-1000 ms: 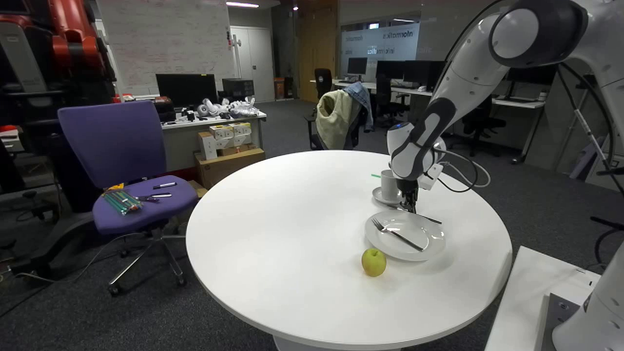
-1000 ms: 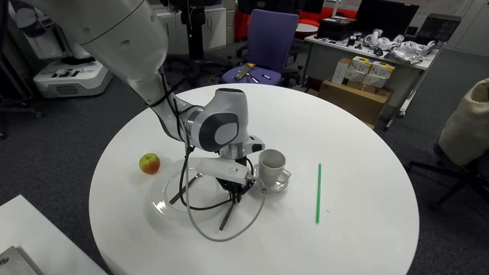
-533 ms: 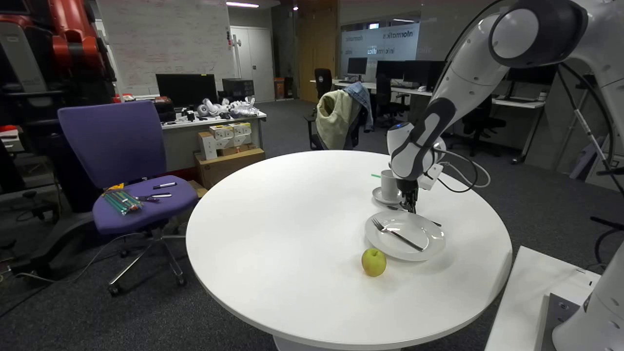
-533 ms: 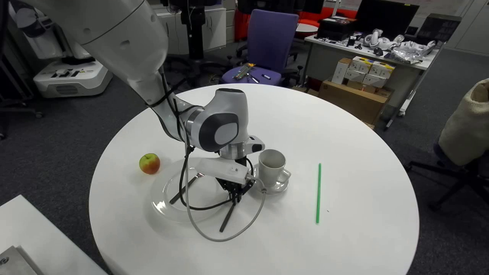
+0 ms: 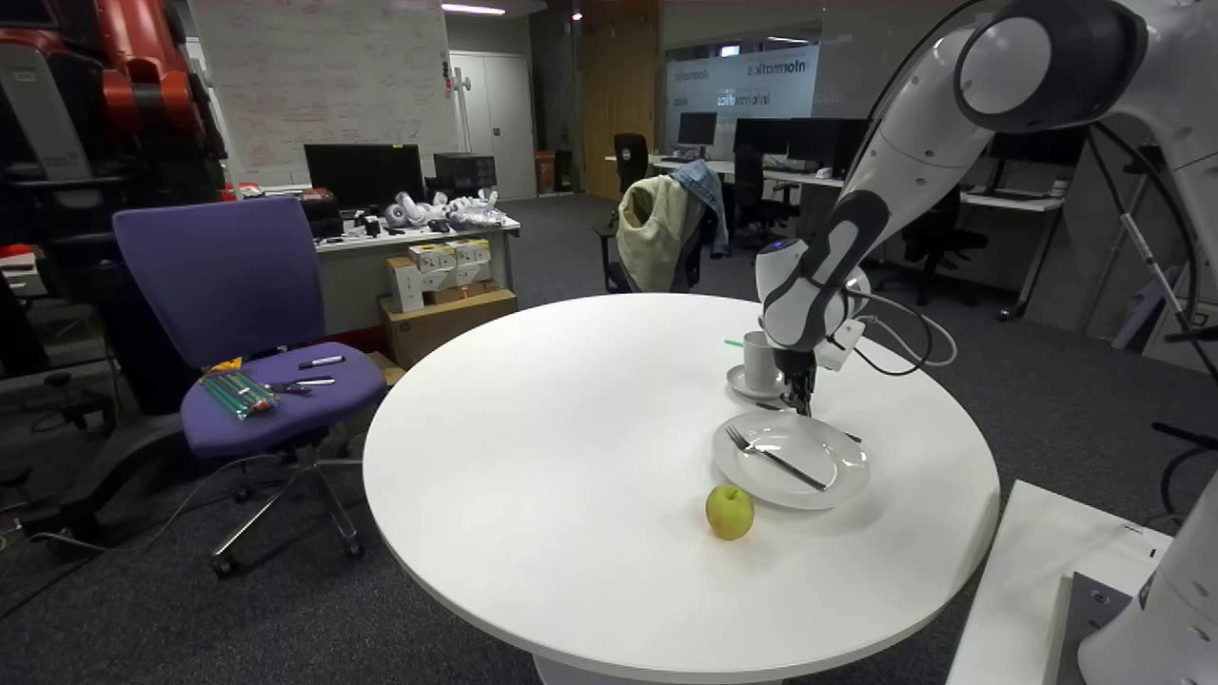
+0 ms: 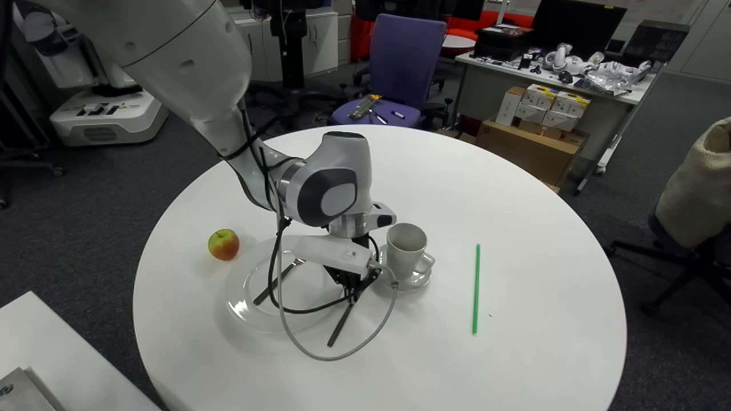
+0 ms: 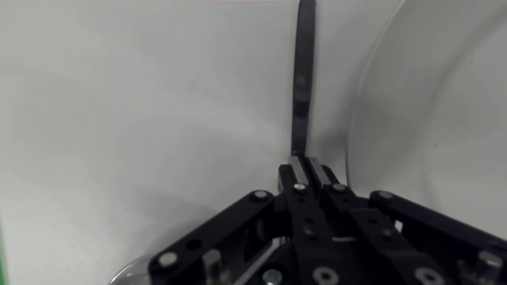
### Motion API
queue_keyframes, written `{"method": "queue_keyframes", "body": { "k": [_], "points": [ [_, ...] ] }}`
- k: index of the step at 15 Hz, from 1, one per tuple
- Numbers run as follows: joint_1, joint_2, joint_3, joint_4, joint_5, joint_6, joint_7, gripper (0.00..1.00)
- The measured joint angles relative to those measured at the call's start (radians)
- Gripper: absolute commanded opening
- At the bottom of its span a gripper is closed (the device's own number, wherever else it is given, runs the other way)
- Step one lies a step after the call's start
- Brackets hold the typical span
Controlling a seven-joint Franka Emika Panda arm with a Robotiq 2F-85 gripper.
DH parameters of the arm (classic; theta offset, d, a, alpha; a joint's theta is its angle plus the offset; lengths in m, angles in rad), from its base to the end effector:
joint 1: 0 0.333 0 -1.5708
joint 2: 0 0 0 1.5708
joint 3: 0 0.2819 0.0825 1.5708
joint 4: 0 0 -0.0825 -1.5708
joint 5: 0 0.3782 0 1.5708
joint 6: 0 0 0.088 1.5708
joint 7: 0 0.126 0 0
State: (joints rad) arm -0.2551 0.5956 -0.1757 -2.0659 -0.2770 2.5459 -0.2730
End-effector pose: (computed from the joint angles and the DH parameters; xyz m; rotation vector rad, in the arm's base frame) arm 0.4963 -0.2355 0.0924 2.9371 0.1553 -0.2838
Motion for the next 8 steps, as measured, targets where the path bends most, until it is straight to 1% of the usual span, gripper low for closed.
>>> {"method": "queue_keyframes", "body": {
  "k": [8],
  "points": [
    [-0.007, -0.003, 0.0, 0.009, 0.005, 0.0, 0.0, 0.06]
  ]
}}
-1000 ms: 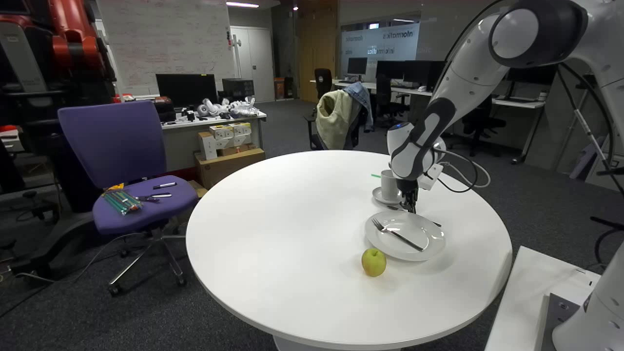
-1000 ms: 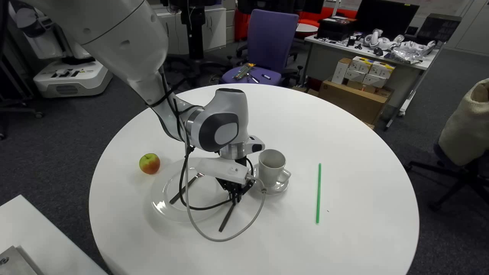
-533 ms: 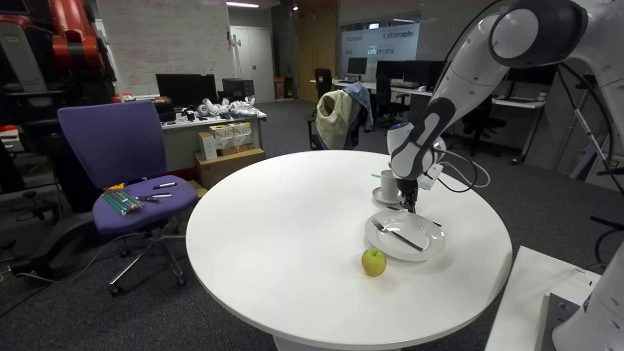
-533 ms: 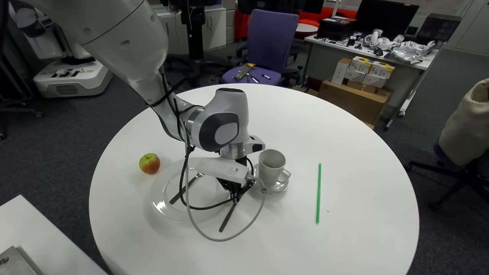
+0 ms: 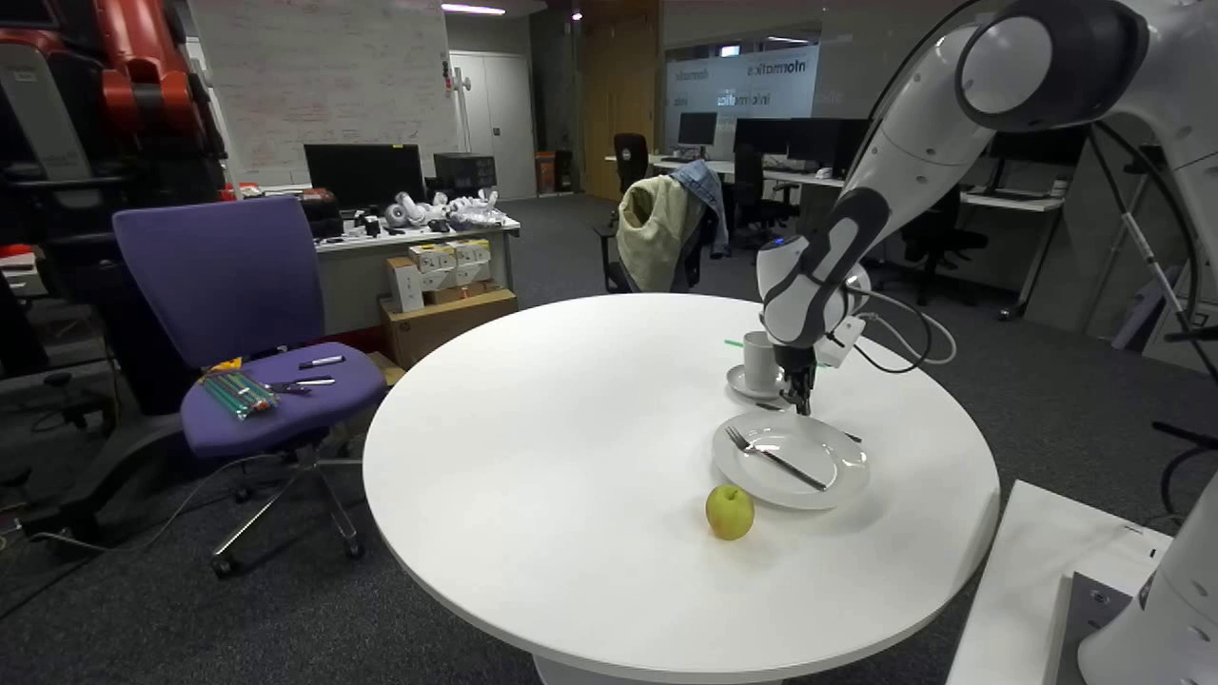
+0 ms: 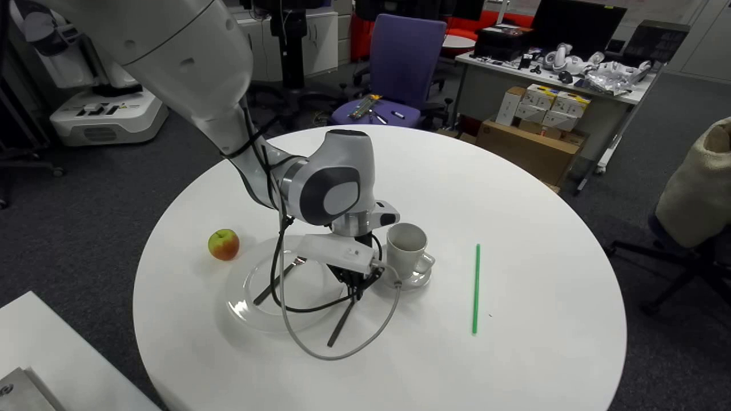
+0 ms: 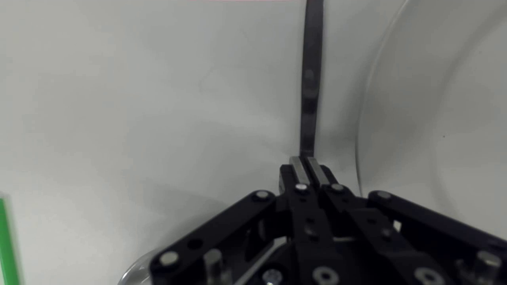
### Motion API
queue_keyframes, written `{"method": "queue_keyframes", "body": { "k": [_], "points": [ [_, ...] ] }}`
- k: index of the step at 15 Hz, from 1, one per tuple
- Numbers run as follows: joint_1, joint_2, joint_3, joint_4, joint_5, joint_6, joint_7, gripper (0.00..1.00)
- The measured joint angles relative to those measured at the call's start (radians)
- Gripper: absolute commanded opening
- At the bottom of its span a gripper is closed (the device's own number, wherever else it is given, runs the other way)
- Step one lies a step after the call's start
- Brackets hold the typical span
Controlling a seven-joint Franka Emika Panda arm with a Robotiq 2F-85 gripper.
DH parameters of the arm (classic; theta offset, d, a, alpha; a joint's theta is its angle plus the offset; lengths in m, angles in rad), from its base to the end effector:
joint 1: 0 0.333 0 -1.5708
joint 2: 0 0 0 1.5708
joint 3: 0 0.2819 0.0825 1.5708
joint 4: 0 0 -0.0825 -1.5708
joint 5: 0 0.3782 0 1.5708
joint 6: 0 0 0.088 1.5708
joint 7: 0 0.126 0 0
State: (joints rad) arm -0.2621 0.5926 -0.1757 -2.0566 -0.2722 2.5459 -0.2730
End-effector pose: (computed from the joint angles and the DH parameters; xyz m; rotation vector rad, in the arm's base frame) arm 0.4991 -0.2405 0.0971 2.9374 0.1380 -0.2666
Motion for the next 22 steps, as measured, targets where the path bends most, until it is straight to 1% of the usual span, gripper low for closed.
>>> {"method": "queue_keyframes", "body": {
  "k": [3, 4, 8, 10, 11, 12, 17, 18, 19, 20, 21, 22],
  "points": [
    [0.0, -0.008, 0.0, 0.0, 0.0, 0.0, 0.0, 0.03],
    [0.0, -0.011, 0.0, 0.0, 0.0, 0.0, 0.0, 0.04],
    [0.001, -0.037, 0.0, -0.003, 0.0, 0.002, 0.0, 0.03],
    [0.003, -0.06, 0.0, -0.013, -0.001, 0.008, 0.0, 0.06],
    [0.004, -0.072, 0.0, -0.019, -0.001, 0.012, -0.001, 0.06],
    [0.005, -0.087, 0.0, -0.028, -0.001, 0.014, -0.001, 0.08],
    [0.022, -0.152, 0.017, -0.083, -0.001, 0.025, -0.004, 0.09],
    [0.029, -0.162, 0.022, -0.095, -0.001, 0.025, -0.004, 0.11],
    [0.036, -0.169, 0.028, -0.105, -0.001, 0.025, -0.004, 0.17],
    [0.045, -0.176, 0.034, -0.115, -0.001, 0.025, -0.004, 0.26],
    [0.056, -0.183, 0.039, -0.127, -0.002, 0.025, -0.004, 0.38],
    [0.066, -0.19, 0.043, -0.139, -0.002, 0.025, -0.004, 0.44]
  ]
}}
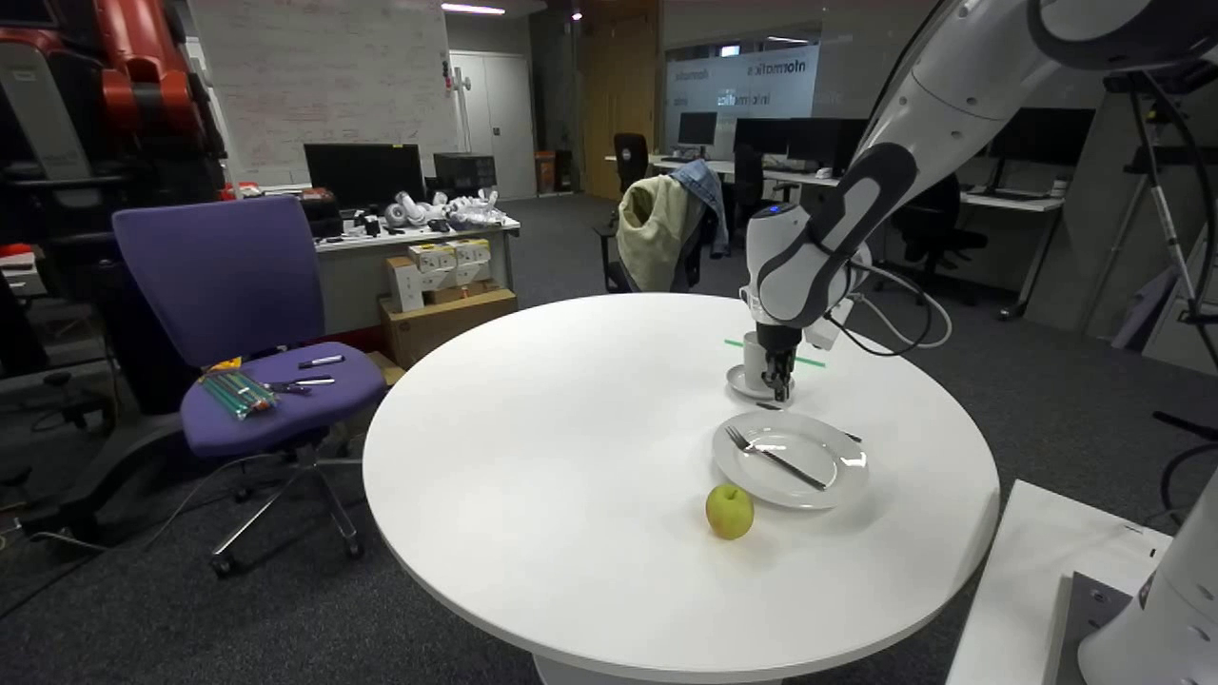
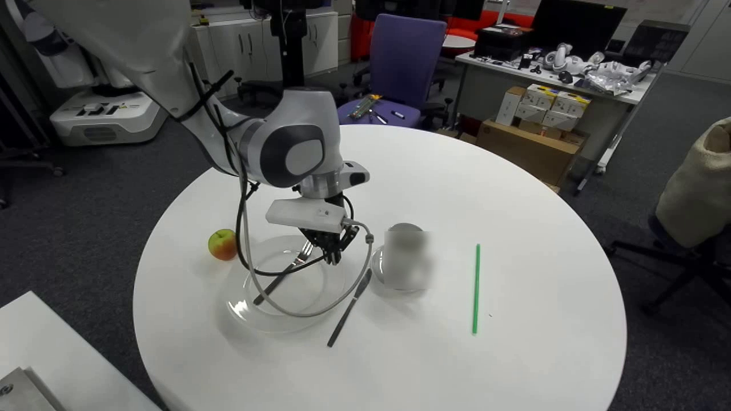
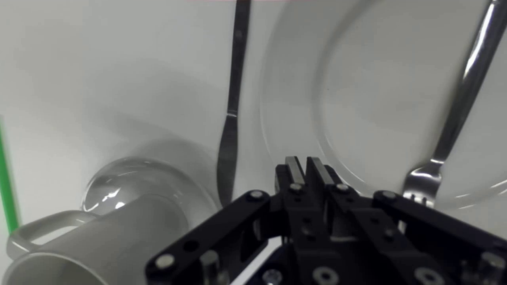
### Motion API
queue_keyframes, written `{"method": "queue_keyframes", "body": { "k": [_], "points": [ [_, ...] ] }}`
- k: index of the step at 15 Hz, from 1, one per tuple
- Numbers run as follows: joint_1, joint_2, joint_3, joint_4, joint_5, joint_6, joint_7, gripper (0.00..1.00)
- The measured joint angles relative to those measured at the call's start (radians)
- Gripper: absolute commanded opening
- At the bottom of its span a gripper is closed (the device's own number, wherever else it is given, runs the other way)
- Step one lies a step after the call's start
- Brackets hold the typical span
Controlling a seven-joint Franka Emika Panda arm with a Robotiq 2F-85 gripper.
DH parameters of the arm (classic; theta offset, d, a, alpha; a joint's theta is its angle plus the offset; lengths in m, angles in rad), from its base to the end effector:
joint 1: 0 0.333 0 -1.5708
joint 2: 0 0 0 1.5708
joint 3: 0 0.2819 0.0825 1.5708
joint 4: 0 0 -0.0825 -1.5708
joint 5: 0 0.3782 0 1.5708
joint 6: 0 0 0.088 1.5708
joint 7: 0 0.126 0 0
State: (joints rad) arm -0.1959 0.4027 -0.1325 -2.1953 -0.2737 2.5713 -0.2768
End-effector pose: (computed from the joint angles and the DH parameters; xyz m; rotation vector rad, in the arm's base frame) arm 0.5082 -0.1754 0.1524 2.9464 0.2826 -0.1270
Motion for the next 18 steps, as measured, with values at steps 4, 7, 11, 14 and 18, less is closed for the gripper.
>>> {"method": "queue_keyframes", "body": {
  "k": [4, 7, 11, 14, 18],
  "points": [
    [0.033, -0.029, 0.016, -0.041, 0.0, 0.0, 0.0, 0.74],
    [0.046, -0.055, 0.018, -0.067, 0.001, 0.0, 0.003, 0.96],
    [0.049, -0.084, 0.018, -0.095, 0.051, 0.0, 0.029, 1.0],
    [0.049, -0.107, 0.019, -0.114, 0.118, -0.004, 0.055, 1.0],
    [0.051, -0.128, 0.018, -0.125, 0.146, -0.02, 0.165, 1.0]
  ]
}}
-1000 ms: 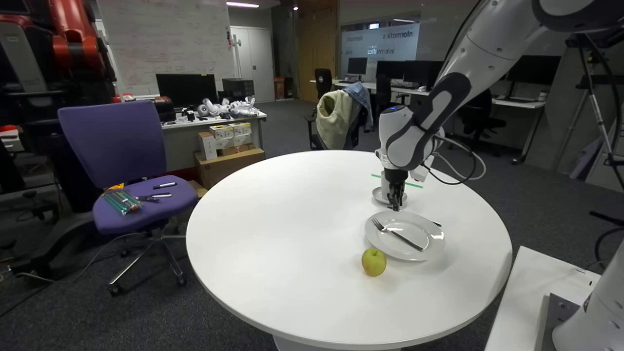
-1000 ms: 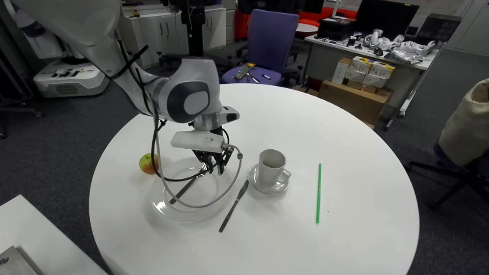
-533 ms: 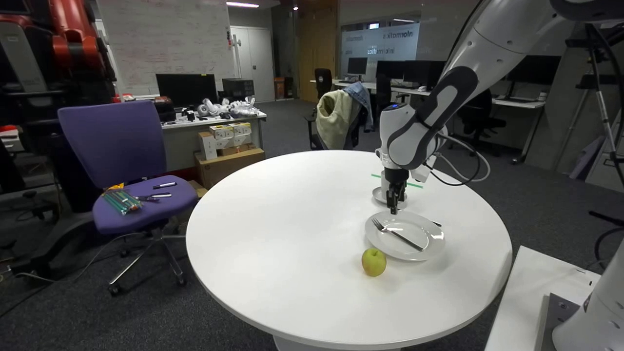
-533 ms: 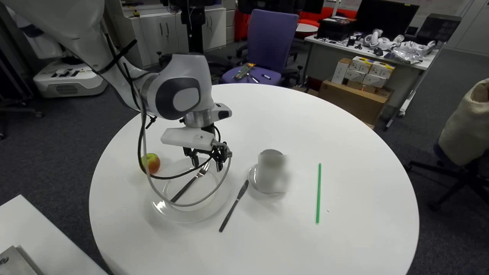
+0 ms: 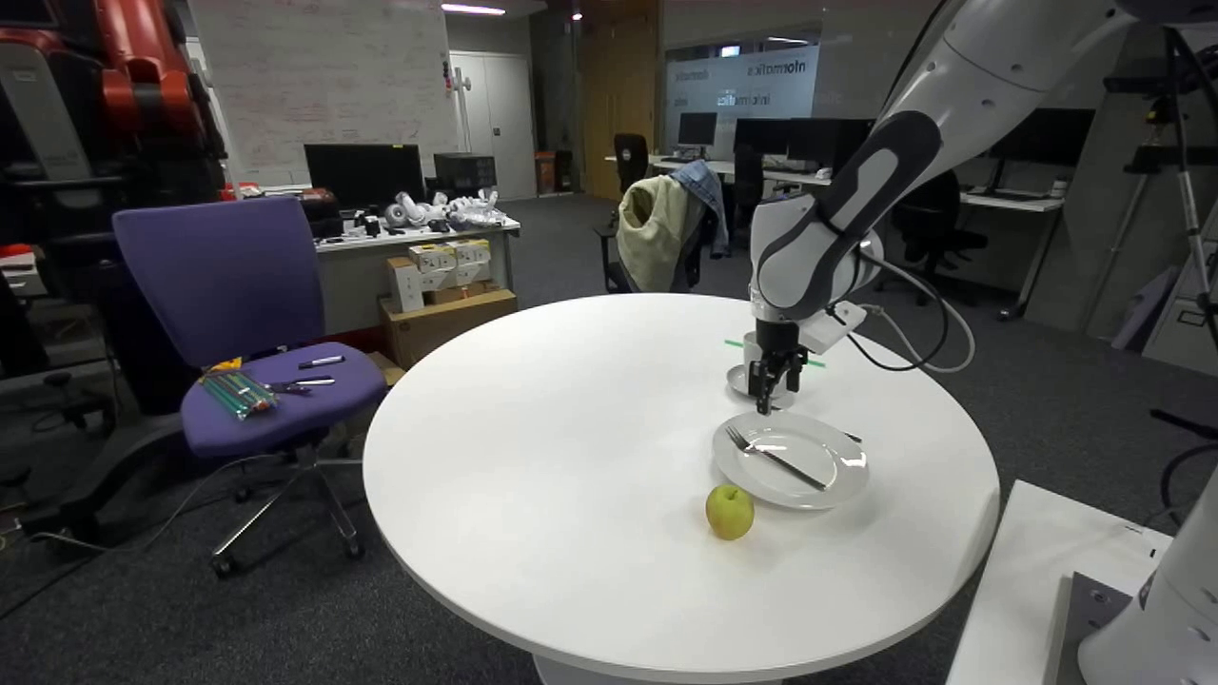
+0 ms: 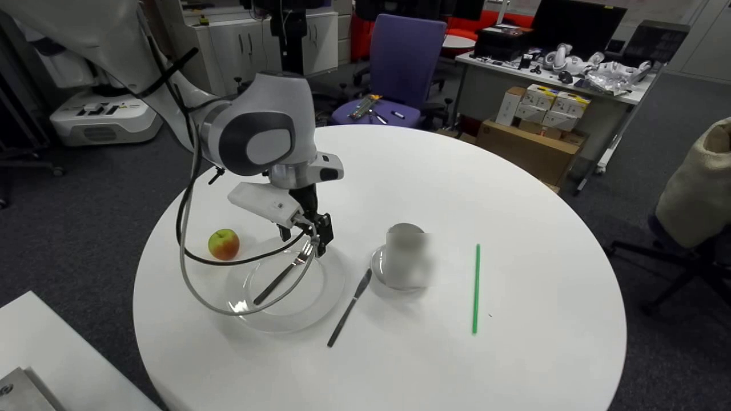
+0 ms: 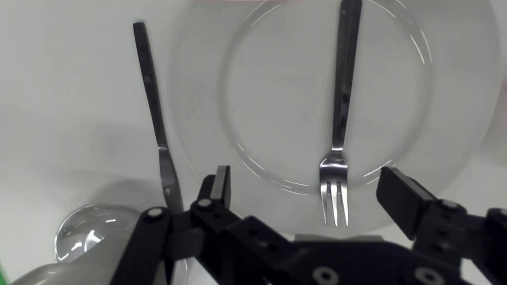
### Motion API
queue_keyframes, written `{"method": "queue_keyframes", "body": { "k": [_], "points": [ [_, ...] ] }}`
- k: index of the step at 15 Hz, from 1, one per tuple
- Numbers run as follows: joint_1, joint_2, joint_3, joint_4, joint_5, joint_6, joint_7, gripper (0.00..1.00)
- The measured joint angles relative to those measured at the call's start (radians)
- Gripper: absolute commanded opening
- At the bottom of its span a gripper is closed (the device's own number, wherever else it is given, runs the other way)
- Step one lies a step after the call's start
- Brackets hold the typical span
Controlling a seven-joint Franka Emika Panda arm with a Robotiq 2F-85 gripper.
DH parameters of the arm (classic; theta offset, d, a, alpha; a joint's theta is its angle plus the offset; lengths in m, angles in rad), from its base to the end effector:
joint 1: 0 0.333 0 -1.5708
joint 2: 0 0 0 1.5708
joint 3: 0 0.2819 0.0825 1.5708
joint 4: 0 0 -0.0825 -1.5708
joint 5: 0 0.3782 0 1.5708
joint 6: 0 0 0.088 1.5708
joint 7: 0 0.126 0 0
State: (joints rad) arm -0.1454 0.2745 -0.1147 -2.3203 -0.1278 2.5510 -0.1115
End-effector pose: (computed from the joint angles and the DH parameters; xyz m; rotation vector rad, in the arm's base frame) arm 0.4880 -0.1324 0.1730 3.0494 -0.0568 -0.0934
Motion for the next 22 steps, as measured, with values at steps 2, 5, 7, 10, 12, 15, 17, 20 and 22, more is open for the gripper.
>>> {"method": "queue_keyframes", "body": {
  "k": [2, 5, 7, 10, 12, 15, 17, 20, 22],
  "points": [
    [0.004, -0.005, -0.004, 0.0, -0.003, -0.028, 0.072, 1.0],
    [0.015, -0.007, -0.016, 0.0, -0.004, -0.048, 0.102, 1.0],
    [0.016, -0.007, -0.016, 0.0, -0.004, -0.048, 0.103, 1.0],
    [0.016, -0.007, -0.017, 0.0, -0.004, -0.048, 0.103, 1.0],
    [0.017, 0.001, -0.017, 0.0, -0.005, -0.046, 0.103, 1.0],
    [0.028, 0.034, -0.017, 0.0, -0.024, -0.039, 0.104, 1.0],
    [0.042, 0.066, -0.017, 0.0, -0.045, -0.029, 0.109, 1.0],
    [0.061, 0.112, -0.018, 0.004, -0.063, -0.013, 0.122, 1.0],
    [0.07, 0.135, -0.019, 0.007, -0.063, -0.002, 0.123, 1.0]
  ]
}}
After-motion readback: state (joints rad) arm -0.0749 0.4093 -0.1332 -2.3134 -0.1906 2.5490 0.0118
